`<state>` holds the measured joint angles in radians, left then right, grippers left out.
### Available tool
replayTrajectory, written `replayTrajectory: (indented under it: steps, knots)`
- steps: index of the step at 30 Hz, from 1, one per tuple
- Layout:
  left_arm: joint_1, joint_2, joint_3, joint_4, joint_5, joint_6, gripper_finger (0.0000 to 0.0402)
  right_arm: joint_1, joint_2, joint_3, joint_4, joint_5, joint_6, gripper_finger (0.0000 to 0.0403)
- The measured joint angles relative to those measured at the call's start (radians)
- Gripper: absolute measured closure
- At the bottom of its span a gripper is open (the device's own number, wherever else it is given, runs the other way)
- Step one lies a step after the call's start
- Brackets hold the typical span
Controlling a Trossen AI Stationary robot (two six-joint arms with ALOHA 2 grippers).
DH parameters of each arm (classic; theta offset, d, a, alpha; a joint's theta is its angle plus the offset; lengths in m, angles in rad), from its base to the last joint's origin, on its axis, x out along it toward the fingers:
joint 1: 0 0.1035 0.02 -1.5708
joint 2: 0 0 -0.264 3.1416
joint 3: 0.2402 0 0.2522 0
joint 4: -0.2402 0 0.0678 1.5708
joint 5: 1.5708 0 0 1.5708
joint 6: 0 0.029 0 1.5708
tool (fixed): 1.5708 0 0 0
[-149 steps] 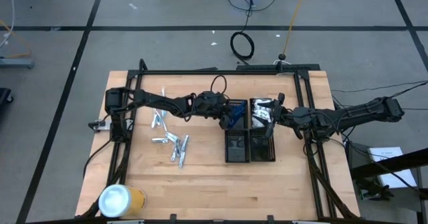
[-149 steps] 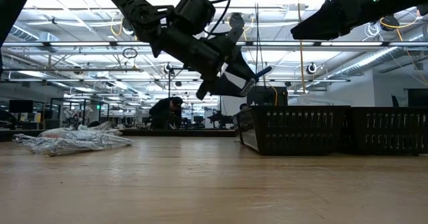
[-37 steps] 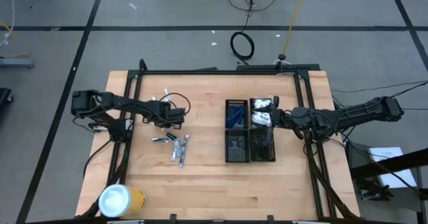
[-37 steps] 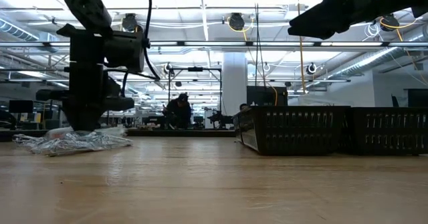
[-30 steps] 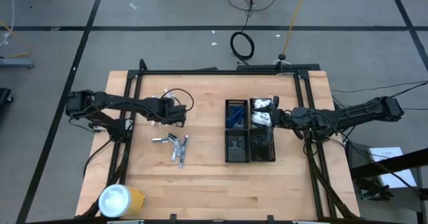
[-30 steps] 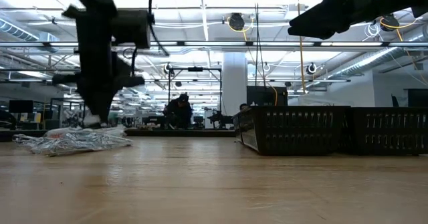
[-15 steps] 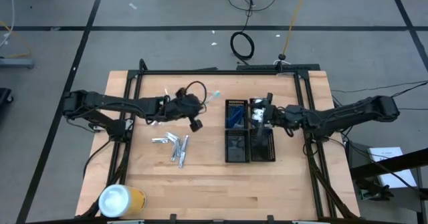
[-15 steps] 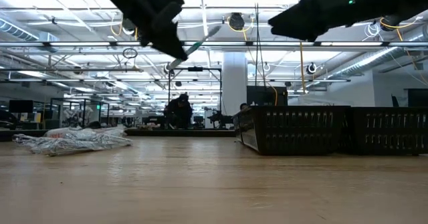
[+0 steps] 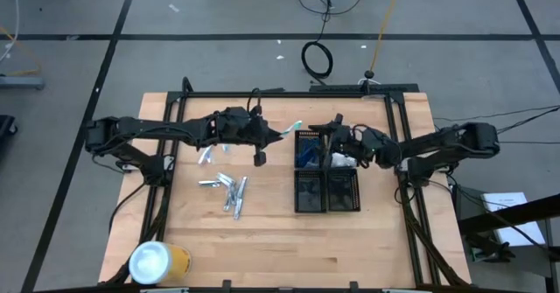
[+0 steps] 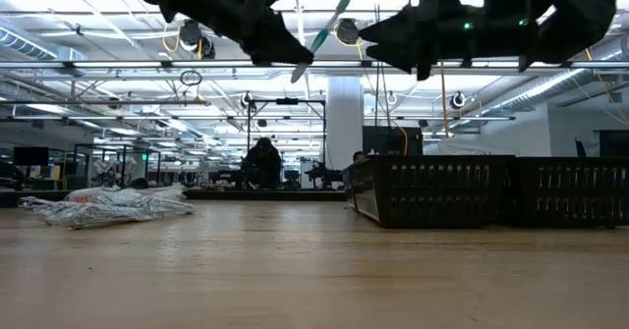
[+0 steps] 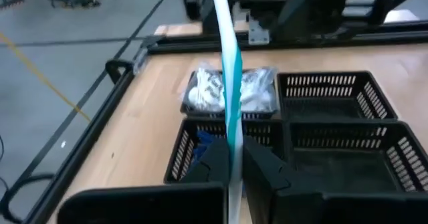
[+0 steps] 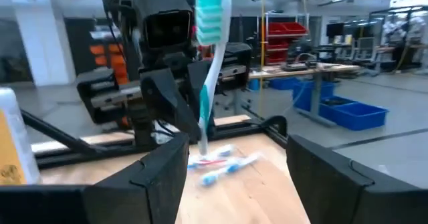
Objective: Pick & Place Travel size toiletries
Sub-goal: Put the green toothbrush into the bottom right black basket
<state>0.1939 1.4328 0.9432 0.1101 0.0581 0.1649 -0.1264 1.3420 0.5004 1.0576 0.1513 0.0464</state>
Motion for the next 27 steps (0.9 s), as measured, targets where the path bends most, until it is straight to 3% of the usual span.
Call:
replayTrajectory:
  steps: [6,11,17,27]
  knots:
    - [0.008,0.029,0.0,0.03,0.049,0.036,0.0394,-0.029,0.11,0.071,0.024,-0.13,0.058,0.0165]
    - [0.014,0.04,0.0,0.036,0.048,0.044,0.0392,-0.029,0.186,0.149,0.024,-0.13,0.057,0.0165]
    - [0.022,0.04,0.0,0.033,0.047,0.043,0.0388,-0.029,0.192,0.163,0.027,-0.131,0.039,0.0169]
    - [0.021,0.04,0.0,0.047,0.049,0.036,0.0386,-0.029,0.192,0.163,0.064,-0.131,0.039,0.0241]
